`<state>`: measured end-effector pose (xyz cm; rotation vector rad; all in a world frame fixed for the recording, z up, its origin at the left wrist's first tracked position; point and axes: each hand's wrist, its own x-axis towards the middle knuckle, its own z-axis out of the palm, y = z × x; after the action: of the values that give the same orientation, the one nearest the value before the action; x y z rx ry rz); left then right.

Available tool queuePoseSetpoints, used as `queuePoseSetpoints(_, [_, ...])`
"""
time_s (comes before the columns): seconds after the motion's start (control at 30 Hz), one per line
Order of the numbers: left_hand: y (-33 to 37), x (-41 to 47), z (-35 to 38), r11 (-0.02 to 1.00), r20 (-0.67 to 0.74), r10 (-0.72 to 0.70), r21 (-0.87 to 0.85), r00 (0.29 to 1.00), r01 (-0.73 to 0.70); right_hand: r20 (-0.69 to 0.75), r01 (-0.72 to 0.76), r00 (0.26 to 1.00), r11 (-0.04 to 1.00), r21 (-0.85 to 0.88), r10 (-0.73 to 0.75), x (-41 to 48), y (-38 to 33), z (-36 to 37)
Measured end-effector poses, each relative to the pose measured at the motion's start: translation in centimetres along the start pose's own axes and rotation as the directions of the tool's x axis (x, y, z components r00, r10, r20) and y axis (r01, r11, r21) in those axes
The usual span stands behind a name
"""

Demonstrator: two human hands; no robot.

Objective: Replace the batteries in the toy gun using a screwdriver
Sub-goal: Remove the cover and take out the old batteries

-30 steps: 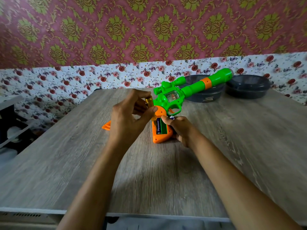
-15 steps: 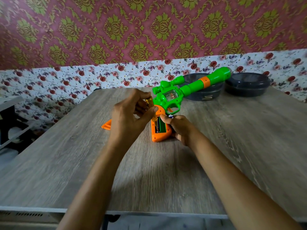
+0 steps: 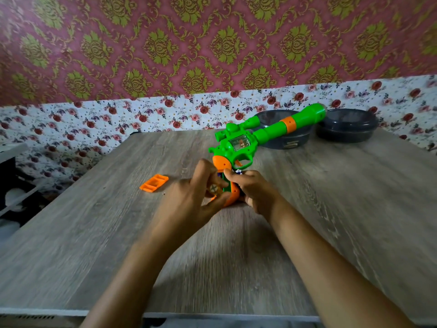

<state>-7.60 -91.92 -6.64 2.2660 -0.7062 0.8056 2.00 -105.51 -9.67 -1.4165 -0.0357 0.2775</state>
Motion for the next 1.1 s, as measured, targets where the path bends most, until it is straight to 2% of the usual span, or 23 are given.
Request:
queuePoseSetpoints(0.1, [-0.4, -1.8, -0.8, 0.986, -0.013, 0.095, 0.137, 0.995, -0.093, -0.045, -0.012, 0.999, 1.0, 0.007, 0.013, 0.4, 0.1, 0.2])
queuePoseSetpoints(0.23, [-0.9, -4.0, -0.9, 0.901, 0.123, 0.257, 0.328, 0.958, -0.284, -0.126, -0.037, 0.991, 0.999, 0.023, 0.039, 0.7, 0.1, 0.5])
queuePoseSetpoints(0.3, [-0.9, -4.4, -0.7, 0.889, 0.12, 0.271, 0.349, 0.955, -0.296, -0.118, -0.053, 0.991, 0.997, 0.053, 0.059, 0.5, -0.2, 0.5])
queuePoseSetpoints(0.37, [-0.6, -3.9, -0.9, 0.933, -0.003, 0.212, 0.299, 0.977, -0.202, -0.091, -0.039, 0.995, 0.996, 0.086, 0.046, 0.4, -0.2, 0.3])
queuePoseSetpoints(0.43, [-0.4, -2.8, -1.1, 0.983, -0.163, 0.088, 0.176, 0.983, -0.059, -0.051, -0.026, 0.998, 0.993, 0.118, 0.032, 0.2, -0.3, 0.3])
queuePoseSetpoints(0.5, [-0.2, -1.4, -1.1, 0.996, -0.3, -0.083, 0.002, 0.95, 0.088, -0.035, -0.031, 0.999, 0.992, 0.118, 0.036, 0.1, -0.2, 0.2])
queuePoseSetpoints(0.57, [-0.2, 0.1, -0.8, 0.971, -0.35, -0.222, -0.169, 0.91, 0.172, -0.03, -0.052, 0.998, 0.994, 0.1, 0.055, 0.2, -0.2, 0.1])
queuePoseSetpoints(0.63, [-0.4, 1.3, -0.5, 0.949, -0.309, -0.257, -0.259, 0.915, 0.18, -0.035, -0.067, 0.997, 0.994, 0.088, 0.07, 0.2, -0.3, 0.0])
queuePoseSetpoints(0.67, [-0.6, 1.7, -0.4, 0.958, -0.261, -0.223, -0.235, 0.939, 0.162, -0.045, -0.067, 0.996, 0.993, 0.097, 0.072, 0.3, -0.3, 0.1])
queuePoseSetpoints(0.77, [-1.6, 2.5, 0.5, 0.994, -0.019, -0.105, -0.004, 0.994, 0.105, -0.087, -0.074, 0.993, 0.992, 0.098, 0.083, 0.6, -0.3, 0.2])
queuePoseSetpoints(0.9, [-2.6, 3.0, 1.9, 0.961, 0.22, -0.168, 0.253, 0.961, 0.11, -0.103, -0.076, 0.991, 0.996, 0.049, 0.081, 0.9, -0.1, 0.2])
queuePoseSetpoints(1.1, [-3.3, 3.0, 2.3, 0.963, 0.217, -0.176, 0.238, 0.96, 0.123, -0.081, -0.051, 0.995, 0.998, 0.022, 0.053, 1.2, 0.2, -0.1])
